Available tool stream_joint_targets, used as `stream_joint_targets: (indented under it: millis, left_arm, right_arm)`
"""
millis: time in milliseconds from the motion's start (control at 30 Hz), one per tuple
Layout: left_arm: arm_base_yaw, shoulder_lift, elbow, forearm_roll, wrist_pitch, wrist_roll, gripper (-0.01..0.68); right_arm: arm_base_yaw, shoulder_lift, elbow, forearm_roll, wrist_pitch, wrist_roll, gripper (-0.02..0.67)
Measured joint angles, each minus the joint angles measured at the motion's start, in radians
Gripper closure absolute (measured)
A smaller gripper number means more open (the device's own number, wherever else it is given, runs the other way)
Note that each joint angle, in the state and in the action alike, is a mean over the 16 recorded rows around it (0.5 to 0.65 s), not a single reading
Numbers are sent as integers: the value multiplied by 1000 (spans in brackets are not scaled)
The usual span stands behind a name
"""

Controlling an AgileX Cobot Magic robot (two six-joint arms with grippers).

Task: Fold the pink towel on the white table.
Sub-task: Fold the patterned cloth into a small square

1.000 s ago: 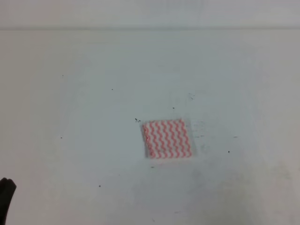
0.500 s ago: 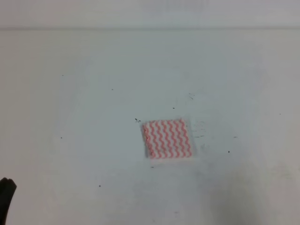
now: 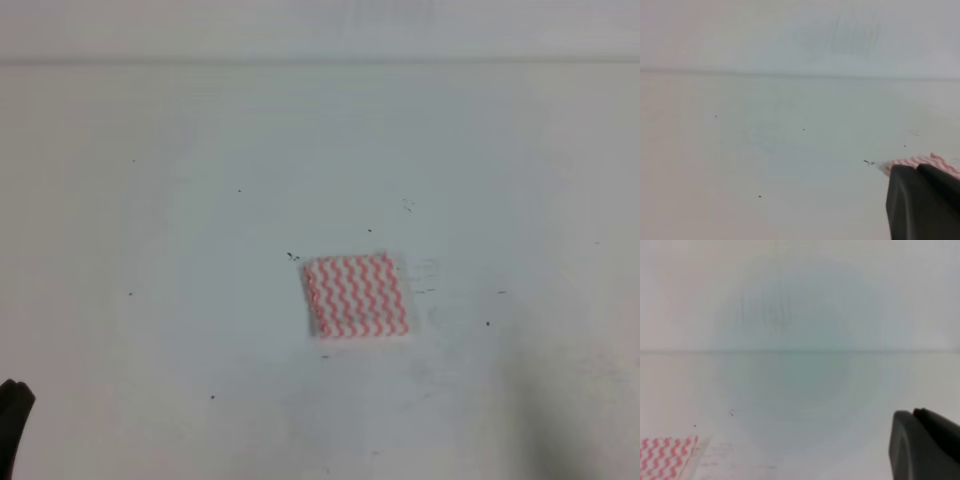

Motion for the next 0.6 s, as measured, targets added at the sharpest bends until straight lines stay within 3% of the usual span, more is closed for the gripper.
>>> stream_joint_targets:
  millis: [600]
  left_arm:
    - [0, -3, 1, -2, 2, 0, 677]
  right_arm:
    - [-9, -48, 22, 0, 175, -2, 667]
